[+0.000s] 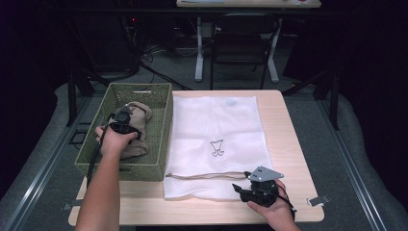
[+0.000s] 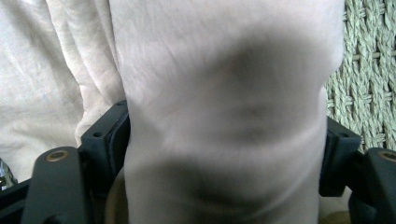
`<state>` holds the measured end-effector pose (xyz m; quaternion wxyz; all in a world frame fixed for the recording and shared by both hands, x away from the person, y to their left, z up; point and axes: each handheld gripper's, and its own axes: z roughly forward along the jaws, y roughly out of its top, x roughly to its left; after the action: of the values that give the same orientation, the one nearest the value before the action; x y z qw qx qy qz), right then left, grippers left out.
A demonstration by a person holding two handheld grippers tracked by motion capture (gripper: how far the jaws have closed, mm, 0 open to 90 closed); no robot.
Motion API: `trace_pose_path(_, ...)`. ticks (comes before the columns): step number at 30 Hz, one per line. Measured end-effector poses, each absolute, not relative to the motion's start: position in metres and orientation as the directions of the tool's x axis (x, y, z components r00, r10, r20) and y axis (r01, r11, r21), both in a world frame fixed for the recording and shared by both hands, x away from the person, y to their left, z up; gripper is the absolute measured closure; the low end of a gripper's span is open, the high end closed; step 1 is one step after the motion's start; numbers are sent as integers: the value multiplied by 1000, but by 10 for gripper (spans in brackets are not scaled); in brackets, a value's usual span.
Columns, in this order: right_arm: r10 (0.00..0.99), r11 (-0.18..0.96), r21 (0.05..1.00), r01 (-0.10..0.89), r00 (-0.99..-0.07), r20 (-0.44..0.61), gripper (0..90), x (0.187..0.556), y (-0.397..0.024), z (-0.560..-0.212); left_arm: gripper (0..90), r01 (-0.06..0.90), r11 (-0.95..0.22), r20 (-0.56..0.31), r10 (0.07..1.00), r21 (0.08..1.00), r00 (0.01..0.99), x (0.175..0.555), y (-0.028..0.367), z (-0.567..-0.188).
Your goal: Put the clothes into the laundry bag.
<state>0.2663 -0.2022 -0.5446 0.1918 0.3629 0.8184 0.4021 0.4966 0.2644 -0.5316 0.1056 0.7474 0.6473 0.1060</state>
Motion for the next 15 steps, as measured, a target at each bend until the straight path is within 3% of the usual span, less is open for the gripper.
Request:
trace_pose_path(8, 748, 412, 799, 438, -663, -22, 376, 266, -202, -545, 308, 942, -146, 11, 989, 302, 150, 495, 266, -530)
trace_pose_path(15, 748, 413, 799, 437, -663, -24, 376, 266, -202, -544, 425, 939, -136, -7, 989, 316, 146, 493, 269, -528)
